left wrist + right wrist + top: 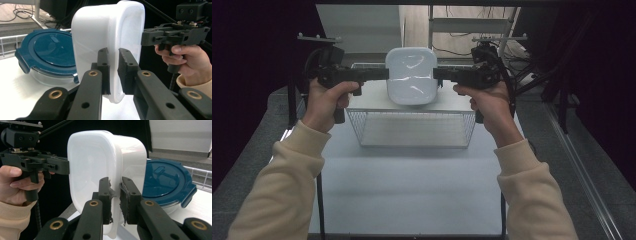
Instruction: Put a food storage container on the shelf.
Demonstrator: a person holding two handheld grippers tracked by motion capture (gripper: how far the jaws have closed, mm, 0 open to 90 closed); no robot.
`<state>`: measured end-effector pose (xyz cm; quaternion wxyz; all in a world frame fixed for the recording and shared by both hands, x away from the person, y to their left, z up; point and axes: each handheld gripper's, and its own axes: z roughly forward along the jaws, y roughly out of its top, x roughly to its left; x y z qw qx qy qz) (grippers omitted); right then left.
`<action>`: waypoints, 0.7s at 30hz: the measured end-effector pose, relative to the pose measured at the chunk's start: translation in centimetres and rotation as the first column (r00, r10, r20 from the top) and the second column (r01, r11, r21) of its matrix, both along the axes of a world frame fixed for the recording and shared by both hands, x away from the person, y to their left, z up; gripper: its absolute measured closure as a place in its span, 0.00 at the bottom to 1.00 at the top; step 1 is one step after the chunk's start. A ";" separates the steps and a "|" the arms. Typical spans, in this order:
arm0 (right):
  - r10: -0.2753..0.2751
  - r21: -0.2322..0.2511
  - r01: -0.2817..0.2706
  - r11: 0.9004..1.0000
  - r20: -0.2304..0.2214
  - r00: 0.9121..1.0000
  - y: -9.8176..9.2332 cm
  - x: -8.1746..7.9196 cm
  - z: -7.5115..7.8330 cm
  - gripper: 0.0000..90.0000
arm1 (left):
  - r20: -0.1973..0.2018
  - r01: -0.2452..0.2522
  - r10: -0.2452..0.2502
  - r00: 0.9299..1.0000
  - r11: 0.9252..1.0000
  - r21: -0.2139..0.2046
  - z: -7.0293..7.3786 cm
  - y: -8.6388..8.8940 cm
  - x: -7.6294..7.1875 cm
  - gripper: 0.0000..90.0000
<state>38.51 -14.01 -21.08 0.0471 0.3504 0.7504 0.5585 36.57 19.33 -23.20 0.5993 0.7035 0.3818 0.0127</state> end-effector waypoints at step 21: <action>-0.044 0.014 0.046 0.999 -0.126 0.991 0.1 5.8 -1.2 0.87 | -0.131 -0.022 0.016 0.991 0.999 -0.048 -1.5 0.0 6.3 0.89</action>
